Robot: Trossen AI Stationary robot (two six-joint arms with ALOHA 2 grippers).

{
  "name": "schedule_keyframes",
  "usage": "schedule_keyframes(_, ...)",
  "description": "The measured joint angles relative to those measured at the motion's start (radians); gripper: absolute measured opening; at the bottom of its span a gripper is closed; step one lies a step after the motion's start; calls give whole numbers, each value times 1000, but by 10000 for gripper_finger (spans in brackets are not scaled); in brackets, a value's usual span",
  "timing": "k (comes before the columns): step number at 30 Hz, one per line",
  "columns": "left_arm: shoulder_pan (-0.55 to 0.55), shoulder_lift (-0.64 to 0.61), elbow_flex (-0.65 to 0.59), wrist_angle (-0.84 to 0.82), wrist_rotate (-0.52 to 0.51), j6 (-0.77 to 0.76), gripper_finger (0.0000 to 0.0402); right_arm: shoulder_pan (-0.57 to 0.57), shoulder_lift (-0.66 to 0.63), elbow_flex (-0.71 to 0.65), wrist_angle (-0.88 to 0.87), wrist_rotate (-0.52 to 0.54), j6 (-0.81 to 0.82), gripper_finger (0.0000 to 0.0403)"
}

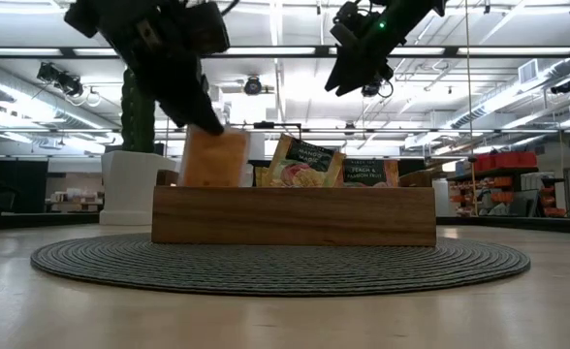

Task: Pick & Place Tea
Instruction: Put the white orange tea bag into the left section of the wooden organizer

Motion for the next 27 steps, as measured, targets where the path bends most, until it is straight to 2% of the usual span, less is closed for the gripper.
schedule_keyframes(10,1,70,0,7,-2,-29,1,-8,0,0,1,0,-15,204)
schedule_keyframes(17,7,74,0,-20,-56,-61,10,-18,0,0,1,-1,-15,204)
schedule_keyframes(20,9,74,0,-39,-57,-71,33,-19,0,0,1,-2,-26,204)
schedule_keyframes(27,16,66,0,-41,-53,-87,115,-19,0,0,0,-11,-25,204)
